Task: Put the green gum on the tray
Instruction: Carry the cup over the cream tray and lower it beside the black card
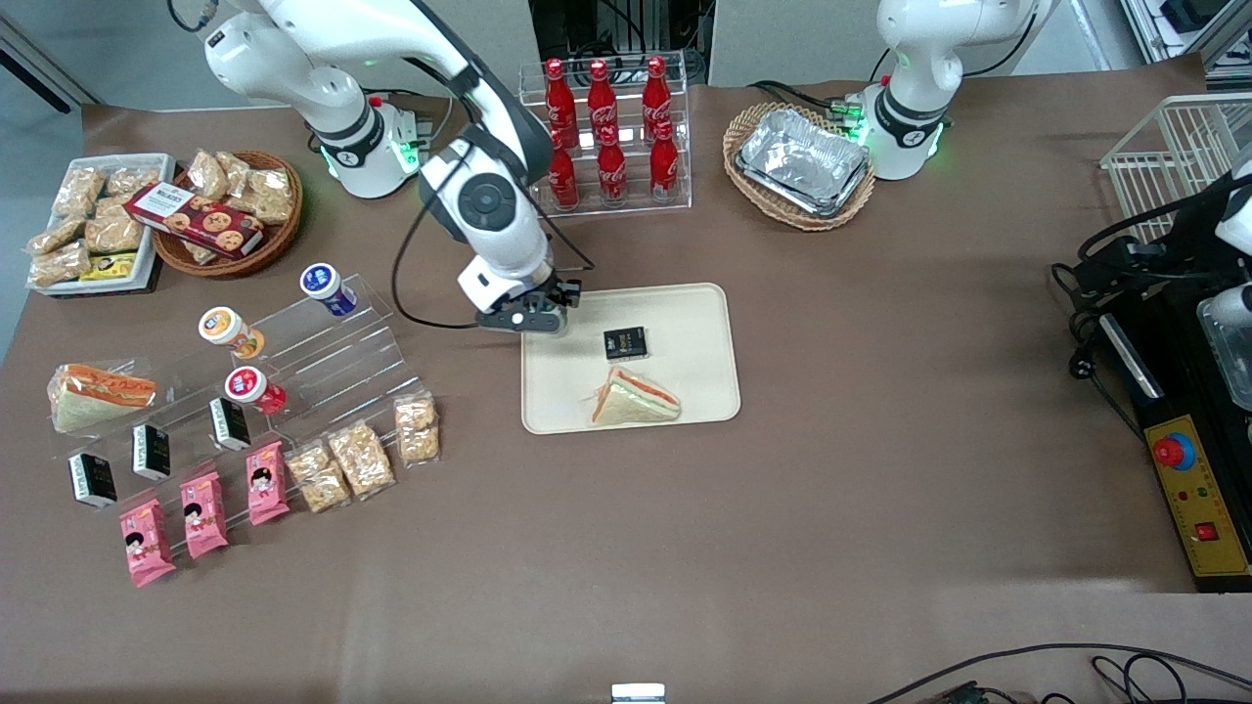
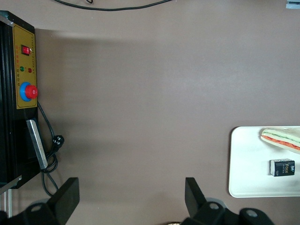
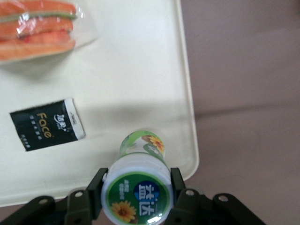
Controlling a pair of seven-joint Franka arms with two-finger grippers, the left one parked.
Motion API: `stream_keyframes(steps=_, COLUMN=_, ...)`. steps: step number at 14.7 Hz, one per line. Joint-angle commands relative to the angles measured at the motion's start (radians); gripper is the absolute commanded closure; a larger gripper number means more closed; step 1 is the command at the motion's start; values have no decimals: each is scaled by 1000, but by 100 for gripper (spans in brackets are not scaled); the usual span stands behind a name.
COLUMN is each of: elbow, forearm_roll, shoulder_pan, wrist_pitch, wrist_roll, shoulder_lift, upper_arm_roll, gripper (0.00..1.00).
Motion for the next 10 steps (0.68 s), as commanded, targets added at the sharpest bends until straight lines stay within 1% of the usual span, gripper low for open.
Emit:
stream_keyframes(steps=1, elbow=0, forearm_roll=-17, shoulder_pan=27, wrist_pitch=46, wrist_roll=16, shoulder_lift=31, upper_arm_roll=-8, gripper=62)
stream_keyframes(steps=4, elbow=-22, forearm_roll=-16, shoulder_pan=48, wrist_pitch=83, wrist_roll=22, shoulder_lift=48, upper_arm_roll=-8, gripper=61)
stream_keyframes(steps=5, elbow=-23, forearm_roll=-16, shoulder_pan=51, wrist_pitch=85, wrist_roll=29, shoulder_lift=49, upper_arm_roll=-8, gripper=59)
stream_keyframes(steps=6, elbow=-23, forearm_roll=-16, shoulder_pan=50, wrist_pitch=85, wrist_roll=29, shoulder_lift=49, upper_arm_roll=-8, gripper=51)
stream_keyframes(steps=7, elbow=-22, forearm_roll=-16, shoulder_pan=50, wrist_pitch=85, wrist_roll=29, shoulder_lift=51, upper_arm_roll=-10, gripper=38)
stream_keyframes(steps=8, elbow=-22, forearm_roll=-16, shoulder_pan=44, wrist_pitch=85, wrist_roll=29, shoulder_lift=52, upper_arm_roll=-11, gripper=10)
stream_keyframes(steps=9, elbow=-22, forearm_roll=-16, shoulder_pan=45, wrist_pitch=82, wrist_roll=27, shoulder_lift=51, upper_arm_roll=-11, gripper=0)
stream_keyframes(steps=10, elbow=-22, forearm_roll=-17, shoulder_pan=45, wrist_pitch=78, wrist_roll=27, shoulder_lift=49, upper_arm_roll=-11, gripper=0)
